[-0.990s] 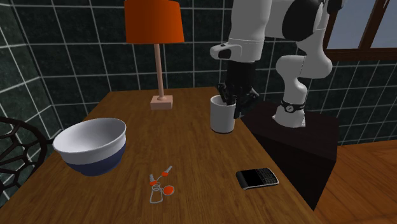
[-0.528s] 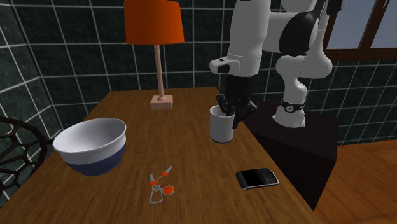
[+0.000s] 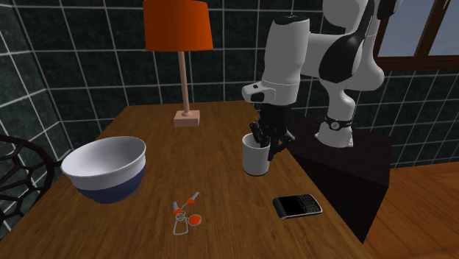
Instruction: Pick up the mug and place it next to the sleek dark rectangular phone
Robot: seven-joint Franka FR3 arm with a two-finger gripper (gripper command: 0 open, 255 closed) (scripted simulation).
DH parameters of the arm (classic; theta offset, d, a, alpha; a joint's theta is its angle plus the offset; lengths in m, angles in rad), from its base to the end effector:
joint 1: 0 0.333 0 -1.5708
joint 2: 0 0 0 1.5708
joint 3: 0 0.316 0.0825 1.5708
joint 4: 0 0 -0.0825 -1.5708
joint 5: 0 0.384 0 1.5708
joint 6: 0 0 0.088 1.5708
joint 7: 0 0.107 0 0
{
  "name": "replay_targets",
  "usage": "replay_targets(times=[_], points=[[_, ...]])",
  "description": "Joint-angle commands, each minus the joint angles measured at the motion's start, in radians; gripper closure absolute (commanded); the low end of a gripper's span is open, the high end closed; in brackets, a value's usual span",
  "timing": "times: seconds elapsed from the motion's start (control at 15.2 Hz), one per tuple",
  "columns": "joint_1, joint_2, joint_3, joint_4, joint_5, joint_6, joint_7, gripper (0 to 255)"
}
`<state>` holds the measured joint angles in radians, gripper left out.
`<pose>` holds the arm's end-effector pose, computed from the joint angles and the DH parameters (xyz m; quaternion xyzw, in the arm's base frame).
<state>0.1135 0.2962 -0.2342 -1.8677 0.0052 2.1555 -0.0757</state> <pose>0.6190 -0.0667 0.3619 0.9993 -0.0190 -0.0033 0.0315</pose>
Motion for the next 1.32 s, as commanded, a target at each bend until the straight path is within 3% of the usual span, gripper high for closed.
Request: replay_targets(times=[0.0,0.33,0.4,0.73,0.99,1.25], points=[[0.000,0.002,0.000,-0.004,0.001,0.007,0.000,255],[0.000,0.002,0.000,-0.004,0.001,0.007,0.000,255],[0.000,0.002,0.000,-0.004,0.001,0.007,0.000,0],[0.000,0.002,0.000,-0.005,0.001,0.007,0.000,0],[0.007,-0.049,-0.002,0.059,-0.012,-0.105,0.008,0],[0.007,-0.049,-0.002,0.058,-0.012,-0.105,0.008,0]])
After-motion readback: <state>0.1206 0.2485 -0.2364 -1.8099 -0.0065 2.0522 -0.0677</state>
